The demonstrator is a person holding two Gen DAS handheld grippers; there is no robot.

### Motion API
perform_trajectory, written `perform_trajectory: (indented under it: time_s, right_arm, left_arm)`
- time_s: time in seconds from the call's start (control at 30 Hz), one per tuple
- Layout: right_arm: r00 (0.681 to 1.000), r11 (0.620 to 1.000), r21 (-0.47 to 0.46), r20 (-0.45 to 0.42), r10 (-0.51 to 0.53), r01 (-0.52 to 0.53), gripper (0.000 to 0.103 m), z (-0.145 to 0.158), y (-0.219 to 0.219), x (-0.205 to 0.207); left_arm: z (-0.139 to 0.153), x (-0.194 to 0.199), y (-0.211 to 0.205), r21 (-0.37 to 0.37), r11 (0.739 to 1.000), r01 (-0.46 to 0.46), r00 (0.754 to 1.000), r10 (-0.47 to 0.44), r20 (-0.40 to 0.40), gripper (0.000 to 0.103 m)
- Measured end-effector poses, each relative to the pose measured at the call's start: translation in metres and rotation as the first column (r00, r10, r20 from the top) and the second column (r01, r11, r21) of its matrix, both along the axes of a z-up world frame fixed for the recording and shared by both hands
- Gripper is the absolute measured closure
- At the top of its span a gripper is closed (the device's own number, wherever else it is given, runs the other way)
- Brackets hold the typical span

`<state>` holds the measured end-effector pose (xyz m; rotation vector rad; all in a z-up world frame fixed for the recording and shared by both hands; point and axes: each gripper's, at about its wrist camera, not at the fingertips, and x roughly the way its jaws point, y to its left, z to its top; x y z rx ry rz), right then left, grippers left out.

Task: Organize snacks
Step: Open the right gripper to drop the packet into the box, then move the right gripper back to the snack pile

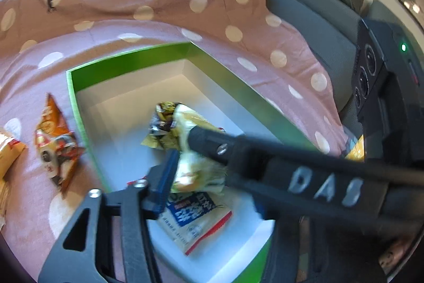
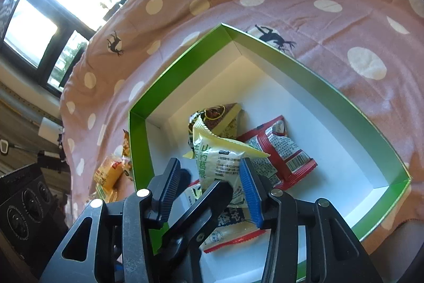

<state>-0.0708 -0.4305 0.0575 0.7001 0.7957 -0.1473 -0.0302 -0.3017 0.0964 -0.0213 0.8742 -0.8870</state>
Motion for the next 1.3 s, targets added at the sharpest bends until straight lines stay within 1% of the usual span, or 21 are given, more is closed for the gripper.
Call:
perform_trajectory:
  time_s: [0.1, 0.13, 0.2, 0.3, 0.33, 0.4, 0.43, 0.53, 0.63, 0.77, 0.83, 0.9, 0.97, 1.03, 1.1, 1.17, 1.3]
  right_arm:
    - [0.999, 1.000, -0.016, 0.052, -0.010, 0.011, 0.041, 0.011, 0.005, -0.005]
    - [0.998, 0.999, -0.028, 0.064, -0.017, 0.018, 0.038, 0.014, 0.008, -0.006]
    - [0.996, 0.999, -0.047, 0.084, -0.019, 0.023, 0.035, 0.020, 0.013, -0.007]
    - [0.993, 0.998, -0.062, 0.120, 0.013, -0.006, 0.021, 0.027, 0.024, -0.006]
    - [0.990, 0.998, -0.062, 0.138, 0.031, -0.022, 0.020, 0.029, 0.028, -0.005]
    - [0.988, 0.996, -0.072, 0.142, 0.054, -0.044, 0.020, 0.032, 0.037, -0.003]
    - [0.989, 0.996, -0.082, 0.136, 0.057, -0.047, 0.020, 0.033, 0.041, -0.002]
    - [0.990, 0.992, -0.117, 0.131, 0.060, -0.044, 0.020, 0.036, 0.052, 0.001]
    - [0.990, 0.987, -0.152, 0.127, 0.064, -0.045, 0.020, 0.039, 0.062, 0.004]
    - [0.986, 0.981, -0.176, 0.133, 0.105, -0.081, 0.020, 0.042, 0.076, 0.007]
    - [0.983, 0.977, -0.191, 0.138, 0.122, -0.095, 0.020, 0.043, 0.085, 0.009]
    - [0.980, 0.972, -0.208, 0.143, 0.139, -0.108, 0.020, 0.045, 0.095, 0.012]
    - [0.976, 0.966, -0.229, 0.147, 0.159, -0.123, 0.020, 0.046, 0.106, 0.014]
    - [0.971, 0.959, -0.248, 0.155, 0.181, -0.140, 0.020, 0.046, 0.118, 0.017]
    - [0.967, 0.952, -0.265, 0.158, 0.200, -0.154, 0.020, 0.045, 0.129, 0.020]
    - [0.964, 0.943, -0.288, 0.154, 0.218, -0.167, 0.020, 0.043, 0.140, 0.024]
    - [0.962, 0.918, -0.352, 0.129, 0.243, -0.184, 0.020, 0.038, 0.162, 0.033]
  left_arm:
    - [0.010, -0.001, 0.020, -0.044, 0.999, -0.022, 1.000, 0.022, 0.002, 0.037]
    - [0.013, -0.001, 0.028, -0.055, 0.998, -0.036, 0.999, 0.036, 0.004, 0.037]
    - [0.022, -0.002, 0.045, -0.071, 0.994, -0.079, 0.997, 0.080, 0.018, 0.029]
    - [0.032, -0.005, 0.073, -0.097, 0.987, -0.127, 0.991, 0.131, 0.038, 0.021]
    - [0.033, -0.007, 0.078, -0.099, 0.985, -0.140, 0.989, 0.145, 0.038, 0.021]
    - [0.036, -0.010, 0.098, -0.112, 0.978, -0.178, 0.982, 0.185, 0.050, 0.016]
    - [0.036, -0.010, 0.106, -0.106, 0.974, -0.200, 0.977, 0.207, 0.057, 0.015]
    - [0.034, -0.009, 0.131, -0.080, 0.958, -0.277, 0.956, 0.283, 0.076, 0.014]
    - [0.030, -0.002, 0.160, -0.032, 0.934, -0.356, 0.930, 0.357, 0.088, 0.014]
    - [0.021, 0.008, 0.201, 0.041, 0.889, -0.456, 0.886, 0.450, 0.110, 0.013]
    - [0.016, 0.014, 0.220, 0.060, 0.867, -0.496, 0.866, 0.488, 0.112, 0.013]
    - [0.009, 0.017, 0.237, 0.067, 0.848, -0.526, 0.848, 0.517, 0.115, 0.010]
    - [0.001, 0.019, 0.251, 0.074, 0.829, -0.554, 0.831, 0.545, 0.113, 0.010]
    - [-0.007, 0.021, 0.266, 0.067, 0.806, -0.588, 0.807, 0.580, 0.110, 0.010]
    - [-0.012, 0.025, 0.276, 0.061, 0.795, -0.603, 0.797, 0.598, 0.091, 0.010]
    - [-0.012, 0.026, 0.281, 0.054, 0.791, -0.609, 0.792, 0.605, 0.079, 0.010]
    - [-0.013, 0.027, 0.290, 0.056, 0.785, -0.617, 0.786, 0.611, 0.087, 0.010]
